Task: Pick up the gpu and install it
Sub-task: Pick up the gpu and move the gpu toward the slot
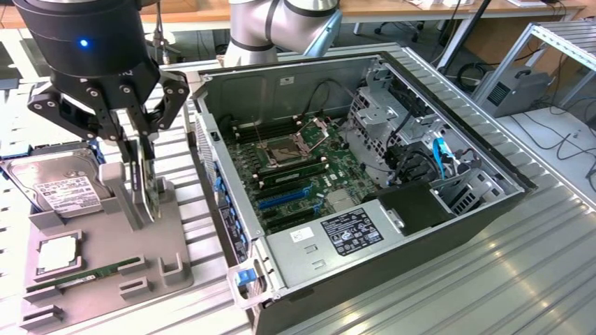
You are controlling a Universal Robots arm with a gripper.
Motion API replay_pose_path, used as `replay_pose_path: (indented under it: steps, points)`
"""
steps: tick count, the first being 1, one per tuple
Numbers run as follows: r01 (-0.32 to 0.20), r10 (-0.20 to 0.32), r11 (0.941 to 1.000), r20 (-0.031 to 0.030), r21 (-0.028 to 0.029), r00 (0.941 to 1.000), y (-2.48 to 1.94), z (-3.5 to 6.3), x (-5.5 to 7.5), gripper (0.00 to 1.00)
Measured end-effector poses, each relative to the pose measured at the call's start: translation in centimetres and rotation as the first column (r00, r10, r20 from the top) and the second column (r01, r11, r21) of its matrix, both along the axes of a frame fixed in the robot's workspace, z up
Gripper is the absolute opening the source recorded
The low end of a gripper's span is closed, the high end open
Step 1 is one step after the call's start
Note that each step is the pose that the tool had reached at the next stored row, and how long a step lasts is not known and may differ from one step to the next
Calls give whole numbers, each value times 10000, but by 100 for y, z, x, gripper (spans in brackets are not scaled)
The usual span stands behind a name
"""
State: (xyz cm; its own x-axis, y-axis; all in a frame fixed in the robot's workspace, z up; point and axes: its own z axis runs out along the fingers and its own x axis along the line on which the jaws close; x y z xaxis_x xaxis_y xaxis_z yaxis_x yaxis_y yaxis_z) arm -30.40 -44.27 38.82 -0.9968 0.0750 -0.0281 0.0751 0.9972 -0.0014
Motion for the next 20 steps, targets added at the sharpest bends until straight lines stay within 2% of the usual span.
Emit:
replay_pose_path:
  steps: [20]
  points:
    - [0, 0, 10000, 0, 1, 10000, 0, 72, 0, 27]
